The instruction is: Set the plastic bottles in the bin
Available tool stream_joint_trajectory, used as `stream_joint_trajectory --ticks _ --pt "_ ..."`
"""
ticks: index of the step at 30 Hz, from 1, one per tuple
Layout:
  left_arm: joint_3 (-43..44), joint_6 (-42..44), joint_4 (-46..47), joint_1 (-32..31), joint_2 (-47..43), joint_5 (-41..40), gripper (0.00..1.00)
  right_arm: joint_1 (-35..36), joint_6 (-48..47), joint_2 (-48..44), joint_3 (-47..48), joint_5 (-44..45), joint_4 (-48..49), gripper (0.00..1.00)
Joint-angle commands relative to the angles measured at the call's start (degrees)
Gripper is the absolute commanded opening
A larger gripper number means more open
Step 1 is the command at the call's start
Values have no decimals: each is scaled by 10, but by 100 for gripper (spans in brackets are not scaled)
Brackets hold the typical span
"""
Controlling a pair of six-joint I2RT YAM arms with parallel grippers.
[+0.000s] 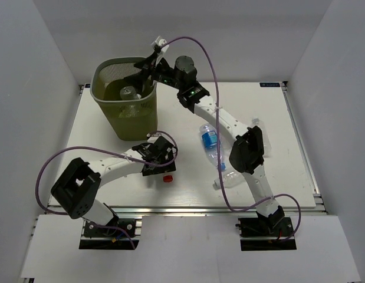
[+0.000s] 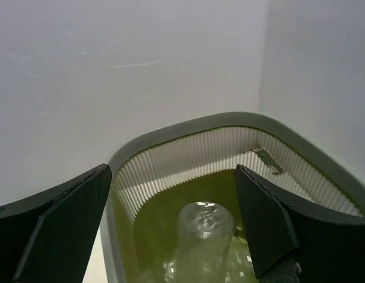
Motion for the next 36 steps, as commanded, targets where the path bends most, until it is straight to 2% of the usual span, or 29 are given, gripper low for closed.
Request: stream_joint_trajectory --ticks 1,7,8,10,11,13,14,15,16,17,18,20,21,22,24,27,32,36 --pt "-9 -9 39 0 8 -10 100 -33 -46 -98 4 37 -27 90" --pt "5 -9 83 -6 66 -15 100 -103 -147 -244 -121 42 -174 90" --pt "5 -2 89 -6 76 -15 100 -119 -152 -281 -197 39 -217 90" --pt "20 5 94 -6 107 -15 98 -140 -187 -358 -258 34 -237 90" --pt "28 5 94 -6 116 -8 94 -154 -189 -378 -348 28 -242 90" --pt "28 13 106 -11 122 -2 84 -181 -205 -450 -422 21 -261 71" --pt "28 28 106 -16 114 -2 69 -186 -205 -465 -441 20 -282 55" --pt "28 34 106 -21 105 -2 62 -202 -214 -502 -474 19 -292 38" --pt "34 41 112 -22 94 -2 57 -205 -216 -513 -503 17 -320 17" --pt "40 47 103 -22 69 -2 47 -211 -219 -522 -517 17 -347 14" --pt "54 61 96 -28 55 -2 41 -215 -236 -536 -554 14 -372 14" --pt "77 81 65 -28 29 -19 33 -226 -246 -551 -574 15 -398 31" --pt "105 103 56 -33 2 -19 32 -233 -260 -553 -597 20 -427 42" --pt "121 116 44 -33 -12 -26 31 -233 -262 -550 -601 28 -436 65" --pt "177 154 32 -33 -46 -43 29 -239 -281 -535 -601 33 -476 80" --pt "268 201 16 -33 -59 -77 29 -238 -293 -497 -588 31 -512 85" --pt "440 250 -4 -14 -36 -171 29 -222 -293 -414 -553 41 -523 85" --pt "530 264 -17 7 4 -248 31 -208 -284 -348 -514 72 -532 82"
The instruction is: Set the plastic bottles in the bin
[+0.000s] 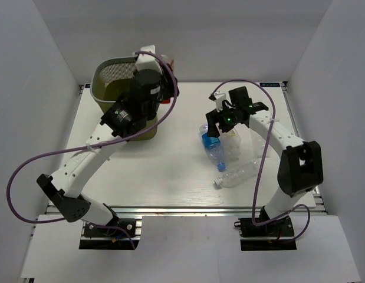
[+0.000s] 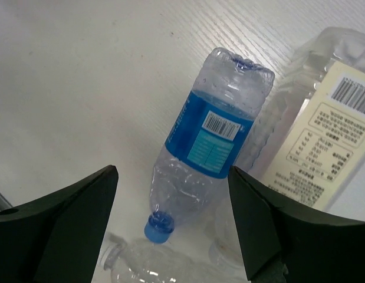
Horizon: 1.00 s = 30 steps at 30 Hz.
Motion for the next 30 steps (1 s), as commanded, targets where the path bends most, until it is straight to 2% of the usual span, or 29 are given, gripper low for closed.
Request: stream_joint_trajectory --ticks 1,4,7,11,15,16,17,18,21,22,24,25,26,28,29,30 --pt "61 39 -32 30 32 -104 31 12 -4 35 49 24 -16 80" --pt "91 32 -43 62 63 -123 35 22 10 70 61 51 -2 80" --pt "113 11 -66 133 97 -131 35 31 29 105 67 79 9 80" --pt "151 2 -78 194 132 -126 35 42 47 136 62 116 27 80" --pt "251 8 -131 235 193 -110 39 51 57 162 54 140 43 83" --pt "266 14 -147 241 203 -96 47 54 59 167 54 147 42 85" --pt "278 24 -153 247 211 -79 79 53 61 170 54 149 42 87" --pt "291 31 -153 247 211 -71 98 57 62 182 54 148 40 87" --pt "276 57 -161 247 196 -32 100 65 64 198 49 163 44 87" --pt "262 70 -133 241 181 -16 100 68 63 200 49 169 46 87" --pt "197 133 -99 234 119 82 100 71 64 210 52 171 47 85" --pt "136 148 -56 228 93 194 100 72 63 219 53 171 49 73" --pt "135 168 -36 228 68 255 100 75 63 221 58 162 46 63" --pt "52 209 -6 228 2 383 100 72 56 214 74 143 37 43" --pt "14 214 -1 222 -10 487 100 66 53 208 78 117 35 27" --pt "-3 214 -11 222 -17 533 100 64 40 201 83 107 31 22"
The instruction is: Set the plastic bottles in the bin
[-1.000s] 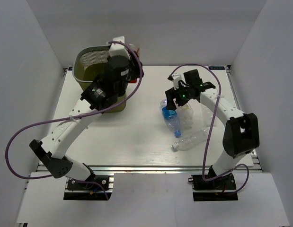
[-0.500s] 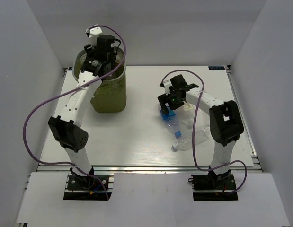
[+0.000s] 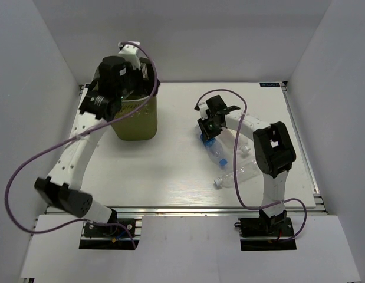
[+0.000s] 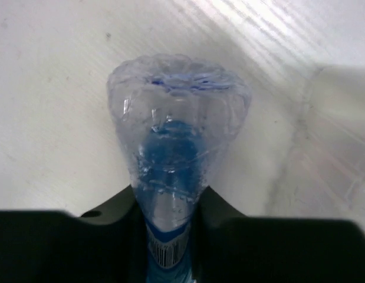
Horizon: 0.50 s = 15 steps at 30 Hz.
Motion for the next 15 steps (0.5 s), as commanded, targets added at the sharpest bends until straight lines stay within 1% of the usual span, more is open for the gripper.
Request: stream_joint_trajectory --ticks 1,2,3,4,5,6,7,8,9,10,11,13,14,15 --pt "-64 59 30 -18 -63 304 100 -6 -23 -25 44 -44 -19 18" --pt "-110 59 10 -25 -70 349 100 -10 -35 -45 56 -73 -22 12" --pt "-144 49 10 -31 -82 359 100 -12 -41 -62 68 -81 -24 10" --pt "-183 39 23 -43 -99 360 100 -14 -45 -70 124 -94 -30 10" --pt "-260 30 40 -49 -142 366 100 -15 -51 -82 146 -96 -31 9" --pt "-293 17 69 -49 -163 360 100 -16 -52 -87 191 -105 -31 9" --pt "-325 -6 86 -58 -180 360 100 -15 -53 -88 217 -104 -27 9" --pt "-371 -15 97 -67 -193 360 100 -13 -44 -87 264 -106 -24 9" --pt "-389 -25 113 -73 -206 360 100 -13 -38 -84 317 -96 -11 9" --pt "-406 -35 121 -79 -206 366 100 -13 -31 -82 341 -95 -1 9" --pt "-431 -42 121 -92 -206 366 100 -13 -13 -73 401 -95 44 9" --pt "-457 -50 128 -106 -201 359 100 -10 2 -67 429 -96 85 9" --pt "-457 -50 120 -117 -191 353 100 -10 28 -67 442 -110 169 9" --pt "-465 -50 115 -122 -181 347 100 -7 38 -66 436 -115 205 7"
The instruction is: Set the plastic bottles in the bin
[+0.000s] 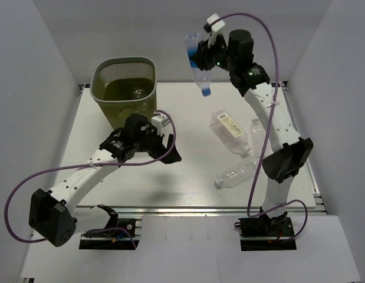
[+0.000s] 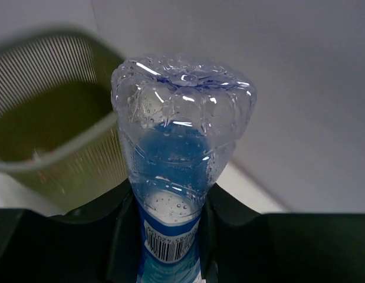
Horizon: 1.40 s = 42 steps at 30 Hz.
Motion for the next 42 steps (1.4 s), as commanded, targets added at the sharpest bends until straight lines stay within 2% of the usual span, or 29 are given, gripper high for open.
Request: stream_joint_trajectory --ticks 1,2,4,8,9,12,16,18,19,21,24,28,30,31,33,34,35,36,37,39,40,41,42 --pt "-18 -18 32 -25 7 15 100 6 54 -16 17 -48 165 7" --pt "-18 -18 32 -30 27 7 100 10 89 -15 10 -68 275 7" --pt "-37 -18 39 -48 44 -9 100 25 148 10 23 -110 357 9" --pt "-67 -42 75 -65 64 -23 100 61 260 86 95 -134 471 13" --pt "-74 -56 83 -71 64 -23 100 67 264 107 118 -135 523 13" --pt "-108 -75 119 -81 64 -4 100 118 228 158 164 -93 534 11" --pt "-129 -109 159 -93 58 3 100 159 196 189 164 -63 558 9" --pt "-124 -109 164 -100 52 -3 100 175 188 209 163 -43 560 20" --pt "-119 -109 164 -109 52 -3 100 177 181 213 160 -41 559 36" --pt "-104 -100 157 -119 52 -15 100 182 169 221 152 -25 558 81" --pt "-42 -64 140 -143 88 -27 97 178 139 200 144 -31 553 87" --pt "47 -14 120 -185 185 -34 92 161 35 127 116 -1 490 85" --pt "97 15 120 -215 238 -54 93 135 -2 76 108 31 387 81" --pt "112 31 127 -231 253 -70 96 125 -6 63 102 63 324 62" --pt "154 44 127 -244 282 -84 97 90 -11 23 73 113 232 16" --pt "165 50 127 -249 312 -84 97 60 -9 -4 58 149 206 0" --pt "177 55 127 -249 327 -84 100 26 -1 -34 31 186 133 0" --pt "195 62 127 -263 341 -84 100 -15 14 -62 4 196 111 0" --pt "195 69 133 -263 353 -90 100 -65 27 -85 -6 201 91 0" --pt "211 75 156 -277 377 -97 100 -112 55 -108 -46 187 11 0" --pt "211 75 165 -285 384 -97 100 -179 62 -130 -78 177 -31 2" --pt "235 75 172 -285 404 -105 100 -201 64 -135 -86 148 -56 14" --pt "250 83 166 -294 418 -113 100 -220 64 -136 -94 139 -118 20"
